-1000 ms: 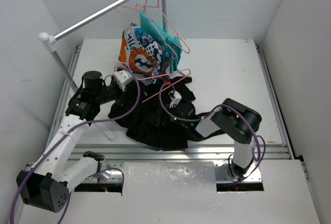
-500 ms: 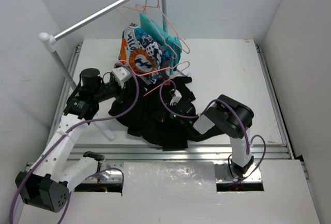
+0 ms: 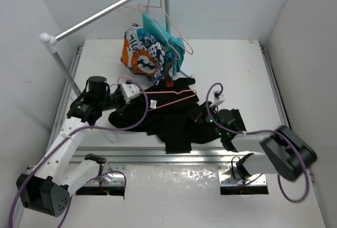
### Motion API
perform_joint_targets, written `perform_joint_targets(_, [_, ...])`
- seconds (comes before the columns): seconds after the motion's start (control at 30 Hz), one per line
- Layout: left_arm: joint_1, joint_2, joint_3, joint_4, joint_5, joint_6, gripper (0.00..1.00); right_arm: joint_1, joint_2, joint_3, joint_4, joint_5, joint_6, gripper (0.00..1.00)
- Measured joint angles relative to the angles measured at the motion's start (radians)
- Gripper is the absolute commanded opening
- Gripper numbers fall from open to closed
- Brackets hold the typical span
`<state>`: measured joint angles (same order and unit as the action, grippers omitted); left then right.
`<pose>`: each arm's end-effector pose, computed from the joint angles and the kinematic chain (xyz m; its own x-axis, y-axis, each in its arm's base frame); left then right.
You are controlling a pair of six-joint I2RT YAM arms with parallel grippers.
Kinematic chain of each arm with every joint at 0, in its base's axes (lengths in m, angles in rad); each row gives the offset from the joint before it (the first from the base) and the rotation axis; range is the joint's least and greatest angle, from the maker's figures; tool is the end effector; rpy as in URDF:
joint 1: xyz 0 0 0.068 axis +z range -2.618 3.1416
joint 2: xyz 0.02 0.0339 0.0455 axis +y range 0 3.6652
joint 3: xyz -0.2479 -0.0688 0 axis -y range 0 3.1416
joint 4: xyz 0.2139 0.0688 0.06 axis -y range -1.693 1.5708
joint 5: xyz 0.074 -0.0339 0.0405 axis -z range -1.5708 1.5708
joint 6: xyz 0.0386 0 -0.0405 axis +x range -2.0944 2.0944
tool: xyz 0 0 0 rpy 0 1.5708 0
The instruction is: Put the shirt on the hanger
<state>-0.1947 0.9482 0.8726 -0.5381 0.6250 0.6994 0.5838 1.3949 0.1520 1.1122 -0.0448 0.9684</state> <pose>0.1716 -0.0569 0.2979 -0.0293 0.5379 -0.8425 0.8429 0.4663 0.2684 0.1775 0.1193 0.1597 -0.5459 0.6259 -0.5570 -0.2434 0.5176 0.8203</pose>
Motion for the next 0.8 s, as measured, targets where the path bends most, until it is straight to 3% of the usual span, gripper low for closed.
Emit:
perform_joint_targets(0.17, [0.000, -0.002, -0.080, -0.048, -0.042, 0.149, 0.00, -0.002, -0.284, 0.017, -0.241, 0.016, -0.117, 0.00])
perform_joint_targets(0.3, [0.000, -0.005, -0.108, -0.051, -0.074, 0.209, 0.00, -0.005, -0.389, 0.097, -0.475, 0.014, -0.218, 0.00])
perform_joint_targets(0.5, [-0.009, -0.018, -0.108, -0.017, -0.161, 0.240, 0.00, -0.006, -0.386, 0.312, -0.818, 0.006, -0.339, 0.00])
perform_joint_targets(0.8, [-0.158, -0.010, -0.139, 0.129, -0.550, 0.148, 0.00, 0.039, -0.302, 0.519, -1.132, 0.111, -0.448, 0.00])
